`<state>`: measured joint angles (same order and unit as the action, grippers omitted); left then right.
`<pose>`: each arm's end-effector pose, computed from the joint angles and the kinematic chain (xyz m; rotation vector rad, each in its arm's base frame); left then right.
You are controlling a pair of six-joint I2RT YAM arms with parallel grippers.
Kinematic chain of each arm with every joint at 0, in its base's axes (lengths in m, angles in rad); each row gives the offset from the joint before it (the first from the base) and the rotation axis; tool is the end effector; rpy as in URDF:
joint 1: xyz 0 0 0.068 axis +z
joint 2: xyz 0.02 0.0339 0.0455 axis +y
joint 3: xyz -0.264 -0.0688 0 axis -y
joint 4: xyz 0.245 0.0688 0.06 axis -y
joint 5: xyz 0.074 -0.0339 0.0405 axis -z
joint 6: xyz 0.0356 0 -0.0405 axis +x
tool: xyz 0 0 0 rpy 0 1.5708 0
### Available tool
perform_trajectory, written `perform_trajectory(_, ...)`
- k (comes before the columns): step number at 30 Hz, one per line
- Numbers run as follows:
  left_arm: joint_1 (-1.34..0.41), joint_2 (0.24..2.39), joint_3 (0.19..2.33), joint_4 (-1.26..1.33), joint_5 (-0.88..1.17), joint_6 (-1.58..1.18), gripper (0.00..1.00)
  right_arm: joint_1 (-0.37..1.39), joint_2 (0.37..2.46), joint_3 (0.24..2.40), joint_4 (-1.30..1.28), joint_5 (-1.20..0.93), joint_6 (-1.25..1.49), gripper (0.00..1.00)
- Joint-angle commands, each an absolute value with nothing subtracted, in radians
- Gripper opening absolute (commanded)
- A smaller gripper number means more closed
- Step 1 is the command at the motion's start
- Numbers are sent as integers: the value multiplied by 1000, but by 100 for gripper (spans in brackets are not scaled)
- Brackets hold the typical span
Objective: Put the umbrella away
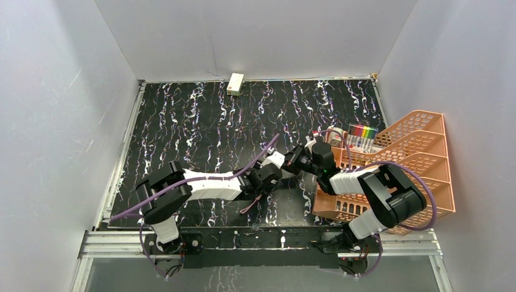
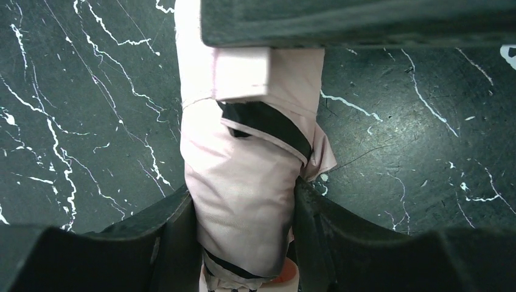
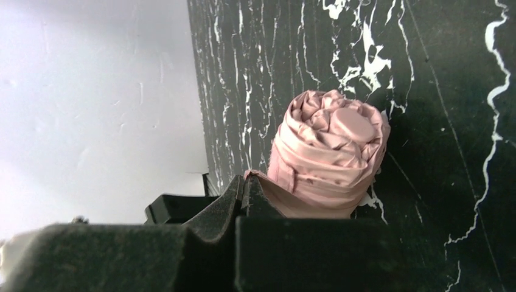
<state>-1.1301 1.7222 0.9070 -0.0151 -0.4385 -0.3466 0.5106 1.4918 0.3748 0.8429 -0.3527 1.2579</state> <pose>0.1601 -0.3039 0.1589 0.6956 2.2059 -0.2223 0.2242 0.1397 0.1537 0.5064 2.0744 1.4790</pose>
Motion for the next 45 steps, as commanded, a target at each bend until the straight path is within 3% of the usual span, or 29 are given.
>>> perform_trajectory(1, -1219, 1828, 857, -202, -244, -309, 0, 497, 1520, 515, 925, -314, 1220, 0)
perform_trajectory(13, -1253, 1842, 868, -198, -253, -301, 0, 508, 1714, 597, 763, -337, 1143, 0)
perform_trajectory(17, -1253, 1838, 862, -193, -253, -302, 0, 511, 1705, 571, 733, -333, 1124, 10)
perform_trajectory(22, -1253, 1825, 850, -186, -244, -298, 0, 511, 1649, 555, 705, -328, 1090, 30)
perform_trajectory(26, -1253, 1805, 837, -175, -221, -287, 0, 502, 1600, 559, 688, -331, 1060, 36)
perform_trajectory(35, -1251, 1703, 802, -133, -214, -175, 0, 429, 1402, 574, 348, -150, 894, 42)
perform_trajectory(42, -1233, 1570, 739, -41, -207, 153, 0, 399, 1272, 610, 172, -92, 728, 45)
perform_trajectory(45, -1123, 1525, 746, -69, -68, 228, 9, 398, 1232, 637, 101, -91, 660, 45)
